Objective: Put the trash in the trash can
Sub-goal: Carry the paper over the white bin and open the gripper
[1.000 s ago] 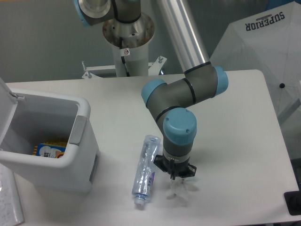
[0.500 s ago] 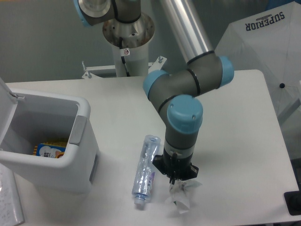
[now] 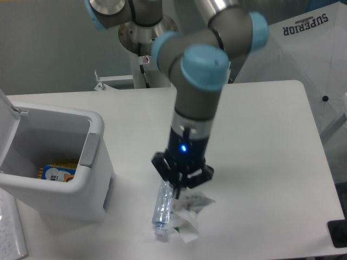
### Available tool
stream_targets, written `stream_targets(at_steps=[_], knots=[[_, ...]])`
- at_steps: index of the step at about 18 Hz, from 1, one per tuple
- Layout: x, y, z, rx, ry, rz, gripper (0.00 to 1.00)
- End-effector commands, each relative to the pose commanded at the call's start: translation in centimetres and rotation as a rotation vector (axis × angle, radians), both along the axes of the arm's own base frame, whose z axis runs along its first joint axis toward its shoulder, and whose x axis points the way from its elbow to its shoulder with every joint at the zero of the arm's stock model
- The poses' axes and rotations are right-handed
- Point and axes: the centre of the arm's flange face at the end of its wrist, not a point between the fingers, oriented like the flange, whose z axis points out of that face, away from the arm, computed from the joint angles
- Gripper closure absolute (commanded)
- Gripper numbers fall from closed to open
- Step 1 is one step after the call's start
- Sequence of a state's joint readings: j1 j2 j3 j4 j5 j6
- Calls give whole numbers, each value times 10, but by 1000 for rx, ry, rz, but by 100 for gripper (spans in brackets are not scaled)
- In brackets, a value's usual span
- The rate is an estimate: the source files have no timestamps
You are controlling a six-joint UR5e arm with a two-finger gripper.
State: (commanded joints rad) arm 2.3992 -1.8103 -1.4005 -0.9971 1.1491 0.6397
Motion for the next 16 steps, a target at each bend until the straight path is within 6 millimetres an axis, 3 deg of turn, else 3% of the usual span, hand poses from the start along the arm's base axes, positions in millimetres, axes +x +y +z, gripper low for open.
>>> stream_targets(at_steps=[2, 7, 11, 16], knots=[[22, -4, 27, 63, -17, -19, 100], [85, -14, 65, 145, -61, -75, 100], [130, -20, 65, 143, -75, -121, 100], [165, -11, 47, 120, -97, -182, 100]])
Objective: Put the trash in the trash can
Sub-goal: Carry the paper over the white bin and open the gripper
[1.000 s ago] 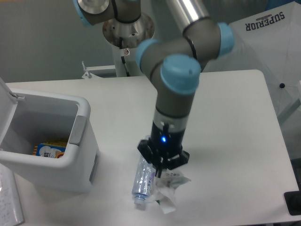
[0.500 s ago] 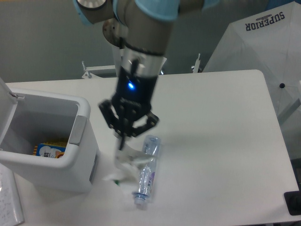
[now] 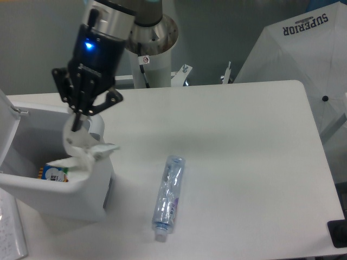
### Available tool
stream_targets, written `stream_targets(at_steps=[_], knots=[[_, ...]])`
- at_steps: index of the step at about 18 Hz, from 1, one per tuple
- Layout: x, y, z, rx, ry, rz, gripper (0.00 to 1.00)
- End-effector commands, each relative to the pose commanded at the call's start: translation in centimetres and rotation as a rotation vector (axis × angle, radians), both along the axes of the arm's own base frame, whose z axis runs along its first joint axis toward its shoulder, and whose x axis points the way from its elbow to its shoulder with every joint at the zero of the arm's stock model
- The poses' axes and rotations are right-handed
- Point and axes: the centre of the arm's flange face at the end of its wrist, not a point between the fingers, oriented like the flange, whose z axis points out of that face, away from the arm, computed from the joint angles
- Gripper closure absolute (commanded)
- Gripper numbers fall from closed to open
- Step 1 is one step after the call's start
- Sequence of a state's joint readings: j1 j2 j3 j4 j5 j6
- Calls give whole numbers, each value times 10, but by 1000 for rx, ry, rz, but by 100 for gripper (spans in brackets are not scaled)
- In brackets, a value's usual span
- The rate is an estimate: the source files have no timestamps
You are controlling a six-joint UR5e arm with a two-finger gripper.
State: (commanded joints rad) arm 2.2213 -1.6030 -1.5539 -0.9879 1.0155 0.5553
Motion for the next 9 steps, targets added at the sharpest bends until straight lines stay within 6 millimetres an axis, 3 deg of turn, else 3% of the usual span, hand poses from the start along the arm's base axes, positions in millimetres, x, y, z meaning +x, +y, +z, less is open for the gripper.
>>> stream_targets(at_steps=[2, 3, 7, 9], knots=[[8, 4, -2, -2, -3, -16, 96], [10, 4, 0, 4, -3, -25, 83], [17, 5, 3, 28, -35, -49, 48], [17, 4, 5, 31, -52, -39, 0]])
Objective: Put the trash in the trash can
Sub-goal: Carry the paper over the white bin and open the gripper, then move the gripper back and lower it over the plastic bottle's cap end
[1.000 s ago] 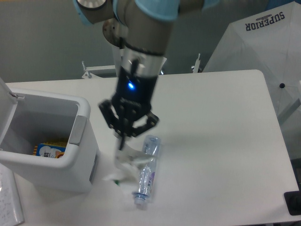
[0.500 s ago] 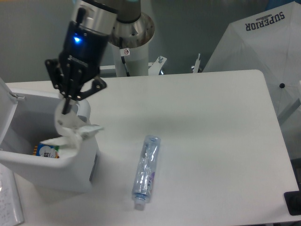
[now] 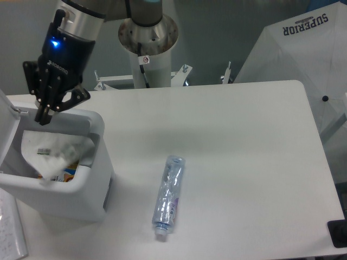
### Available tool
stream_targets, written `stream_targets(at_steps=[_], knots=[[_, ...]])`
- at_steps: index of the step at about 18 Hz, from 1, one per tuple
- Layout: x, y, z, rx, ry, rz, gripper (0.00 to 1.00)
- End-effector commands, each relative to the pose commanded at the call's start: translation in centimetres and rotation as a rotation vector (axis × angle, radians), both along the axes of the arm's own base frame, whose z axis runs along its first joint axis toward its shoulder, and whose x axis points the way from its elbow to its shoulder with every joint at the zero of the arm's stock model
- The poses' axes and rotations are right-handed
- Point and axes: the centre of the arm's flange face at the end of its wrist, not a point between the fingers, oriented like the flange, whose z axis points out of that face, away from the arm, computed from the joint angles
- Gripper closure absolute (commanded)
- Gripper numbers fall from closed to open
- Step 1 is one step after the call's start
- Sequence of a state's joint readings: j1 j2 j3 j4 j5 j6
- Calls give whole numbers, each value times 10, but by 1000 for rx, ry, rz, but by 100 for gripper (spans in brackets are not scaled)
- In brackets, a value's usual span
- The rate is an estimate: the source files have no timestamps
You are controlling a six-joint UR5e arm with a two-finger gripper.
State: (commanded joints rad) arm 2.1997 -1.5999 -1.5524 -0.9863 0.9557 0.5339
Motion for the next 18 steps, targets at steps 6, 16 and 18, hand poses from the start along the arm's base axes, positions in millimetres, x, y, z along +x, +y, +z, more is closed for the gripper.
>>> stream_targets(at_steps=[6, 16, 18], knots=[[-60, -9, 1, 5, -33, 110, 0], [-225, 18, -103, -125, -178, 320, 0], [-246, 29, -135, -188, -164, 348, 0]])
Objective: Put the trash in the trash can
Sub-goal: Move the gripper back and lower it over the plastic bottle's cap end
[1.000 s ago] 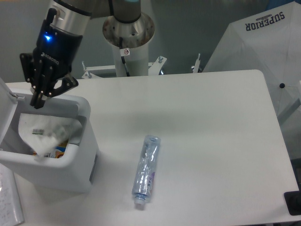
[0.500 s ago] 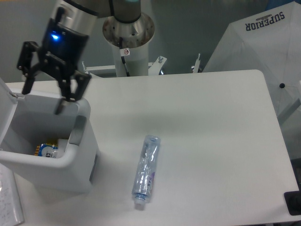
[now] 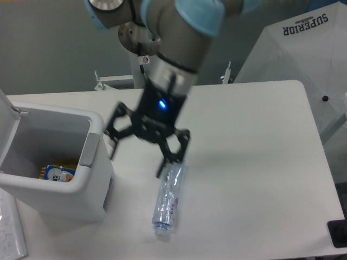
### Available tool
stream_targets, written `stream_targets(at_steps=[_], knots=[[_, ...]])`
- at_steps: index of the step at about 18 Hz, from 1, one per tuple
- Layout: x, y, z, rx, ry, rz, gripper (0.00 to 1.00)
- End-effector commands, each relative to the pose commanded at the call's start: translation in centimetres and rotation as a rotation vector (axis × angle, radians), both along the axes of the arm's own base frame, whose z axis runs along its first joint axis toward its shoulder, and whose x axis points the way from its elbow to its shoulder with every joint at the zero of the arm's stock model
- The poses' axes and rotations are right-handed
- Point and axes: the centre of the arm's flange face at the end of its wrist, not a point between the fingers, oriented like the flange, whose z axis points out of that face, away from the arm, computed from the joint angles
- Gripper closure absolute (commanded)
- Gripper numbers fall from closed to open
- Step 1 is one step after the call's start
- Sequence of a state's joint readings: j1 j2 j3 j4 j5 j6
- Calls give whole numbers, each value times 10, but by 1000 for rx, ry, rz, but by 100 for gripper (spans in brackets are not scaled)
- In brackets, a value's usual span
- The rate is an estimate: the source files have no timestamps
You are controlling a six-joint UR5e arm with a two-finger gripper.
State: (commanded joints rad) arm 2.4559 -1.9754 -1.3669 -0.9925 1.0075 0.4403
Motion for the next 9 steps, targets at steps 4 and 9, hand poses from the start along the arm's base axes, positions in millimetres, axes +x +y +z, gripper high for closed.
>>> stream_targets(at_steps=[4, 9], knots=[[-31, 23, -63, -102, -12, 19, 0], [-31, 52, -108, -227, 26, 6, 0]])
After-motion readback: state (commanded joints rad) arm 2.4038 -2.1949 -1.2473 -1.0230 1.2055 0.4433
